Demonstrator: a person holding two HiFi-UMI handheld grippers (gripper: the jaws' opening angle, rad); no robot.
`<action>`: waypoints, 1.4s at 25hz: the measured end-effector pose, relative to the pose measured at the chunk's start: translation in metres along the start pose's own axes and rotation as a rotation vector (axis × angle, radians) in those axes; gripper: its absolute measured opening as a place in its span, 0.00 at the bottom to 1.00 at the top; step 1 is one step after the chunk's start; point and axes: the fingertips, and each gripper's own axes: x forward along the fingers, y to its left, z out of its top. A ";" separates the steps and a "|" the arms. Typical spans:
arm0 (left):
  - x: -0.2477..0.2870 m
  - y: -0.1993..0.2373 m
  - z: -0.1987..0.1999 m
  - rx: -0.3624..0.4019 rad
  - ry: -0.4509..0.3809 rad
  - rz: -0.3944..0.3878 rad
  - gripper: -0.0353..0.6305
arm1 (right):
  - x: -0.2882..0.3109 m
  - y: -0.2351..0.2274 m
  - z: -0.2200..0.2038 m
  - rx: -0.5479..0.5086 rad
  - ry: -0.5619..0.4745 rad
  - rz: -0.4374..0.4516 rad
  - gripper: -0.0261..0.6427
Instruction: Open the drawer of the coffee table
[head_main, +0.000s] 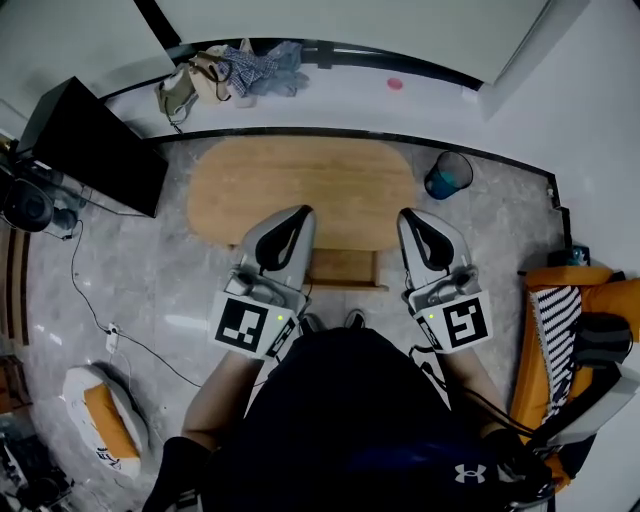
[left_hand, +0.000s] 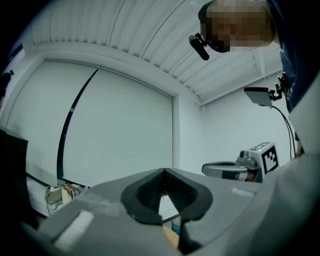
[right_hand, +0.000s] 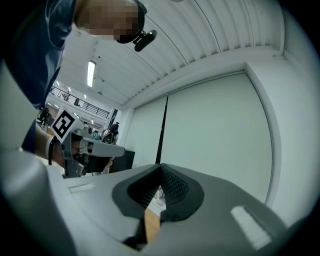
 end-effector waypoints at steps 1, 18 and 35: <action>-0.002 0.003 -0.003 -0.006 0.005 0.009 0.06 | 0.000 0.001 -0.001 0.003 0.002 0.002 0.04; -0.010 0.012 -0.016 -0.013 0.032 0.055 0.06 | 0.004 0.012 -0.022 0.061 0.039 0.015 0.04; -0.011 0.013 -0.019 -0.009 0.043 0.050 0.06 | 0.007 0.015 -0.024 0.077 0.040 0.019 0.04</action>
